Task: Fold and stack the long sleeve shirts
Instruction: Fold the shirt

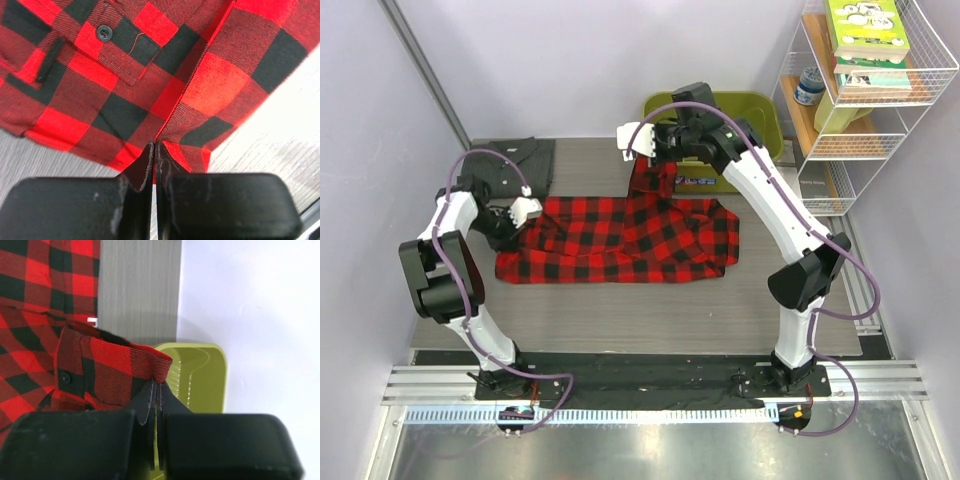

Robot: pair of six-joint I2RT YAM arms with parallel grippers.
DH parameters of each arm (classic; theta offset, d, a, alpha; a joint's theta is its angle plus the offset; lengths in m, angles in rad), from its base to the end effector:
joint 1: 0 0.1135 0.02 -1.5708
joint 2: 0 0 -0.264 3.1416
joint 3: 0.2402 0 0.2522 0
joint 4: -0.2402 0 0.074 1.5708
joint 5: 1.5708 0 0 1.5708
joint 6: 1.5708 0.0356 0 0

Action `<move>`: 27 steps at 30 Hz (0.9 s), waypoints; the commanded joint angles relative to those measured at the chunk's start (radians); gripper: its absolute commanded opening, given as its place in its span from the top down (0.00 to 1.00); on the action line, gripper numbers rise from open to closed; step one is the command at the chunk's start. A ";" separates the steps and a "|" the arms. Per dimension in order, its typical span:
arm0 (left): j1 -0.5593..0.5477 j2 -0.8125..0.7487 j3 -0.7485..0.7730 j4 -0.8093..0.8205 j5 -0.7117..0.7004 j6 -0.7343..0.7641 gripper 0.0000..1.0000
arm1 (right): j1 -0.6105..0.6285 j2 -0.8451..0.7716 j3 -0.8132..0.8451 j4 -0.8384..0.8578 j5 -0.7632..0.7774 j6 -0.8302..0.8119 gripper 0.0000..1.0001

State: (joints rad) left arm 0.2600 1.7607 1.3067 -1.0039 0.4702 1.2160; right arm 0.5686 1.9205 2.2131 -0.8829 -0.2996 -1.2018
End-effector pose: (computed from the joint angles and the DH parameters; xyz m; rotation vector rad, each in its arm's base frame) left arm 0.3213 0.0688 0.2142 1.2832 2.3968 -0.3784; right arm 0.3461 0.2336 0.4295 -1.7532 1.2129 -0.0483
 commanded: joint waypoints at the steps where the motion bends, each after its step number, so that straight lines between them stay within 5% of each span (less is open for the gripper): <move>1: -0.039 0.034 0.017 0.063 -0.024 -0.035 0.99 | -0.006 -0.087 -0.044 0.019 -0.013 0.022 0.99; 6: -0.073 0.094 0.014 0.097 -0.088 -0.104 0.92 | -0.004 -0.127 -0.090 0.019 -0.012 0.060 0.99; 7: -0.073 0.095 0.034 0.088 -0.079 -0.116 0.76 | -0.003 -0.130 -0.098 0.018 -0.019 0.070 0.99; 10: -0.064 0.042 0.078 0.025 0.052 -0.136 0.52 | 0.001 -0.147 -0.154 0.044 -0.050 0.116 0.99; 17: -0.116 -0.078 0.293 -0.065 0.407 -0.421 0.20 | 0.005 -0.132 -0.202 0.071 -0.099 0.333 0.99; 21: -0.241 -0.187 0.210 0.199 0.505 -0.747 0.15 | 0.005 -0.121 -0.199 0.088 -0.167 0.468 0.99; 22: -0.296 -0.222 0.156 0.440 0.516 -0.936 0.13 | 0.005 -0.115 -0.202 0.100 -0.194 0.482 0.99; 25: -0.399 -0.308 -0.015 0.875 0.484 -1.201 0.06 | 0.005 -0.117 -0.220 0.108 -0.268 0.484 0.99; 27: -0.450 -0.310 -0.044 0.965 0.447 -1.216 0.04 | 0.005 -0.120 -0.228 0.111 -0.298 0.481 0.99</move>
State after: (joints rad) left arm -0.1085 1.4612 1.3472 -0.5022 0.9020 0.3264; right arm 0.5694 1.8149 1.9984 -0.8268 -0.4782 -0.7818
